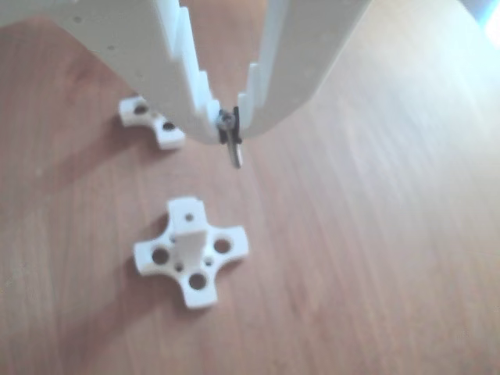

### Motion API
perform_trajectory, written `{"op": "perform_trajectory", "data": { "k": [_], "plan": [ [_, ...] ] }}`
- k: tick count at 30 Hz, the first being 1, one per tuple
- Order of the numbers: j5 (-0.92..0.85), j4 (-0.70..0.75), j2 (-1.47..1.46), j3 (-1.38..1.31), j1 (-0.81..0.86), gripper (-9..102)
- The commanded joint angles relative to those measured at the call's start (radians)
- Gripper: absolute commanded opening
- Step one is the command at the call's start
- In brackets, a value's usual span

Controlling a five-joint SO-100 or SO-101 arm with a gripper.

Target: Grab the screw and set it in the hole.

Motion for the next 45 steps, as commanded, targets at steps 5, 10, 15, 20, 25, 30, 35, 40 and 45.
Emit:
{"op": "perform_trajectory", "data": {
  "k": [5, 10, 15, 20, 25, 30, 35, 40, 45],
  "plan": [
    [0.031, 0.006, 0.147, 0.005, -0.087, -4],
    [0.049, -0.005, 0.164, 0.051, -0.137, -4],
    [0.063, -0.002, 0.167, 0.066, -0.167, -4],
    [0.071, -0.006, 0.169, 0.084, -0.187, -4],
    [0.075, -0.021, 0.156, 0.101, -0.198, -4],
    [0.078, -0.028, 0.152, 0.109, -0.209, -4],
    [0.084, -0.026, 0.152, 0.11, -0.222, -4],
    [0.089, -0.021, 0.155, 0.112, -0.233, -4],
    [0.094, -0.028, 0.155, 0.124, -0.244, -4]
  ]
}}
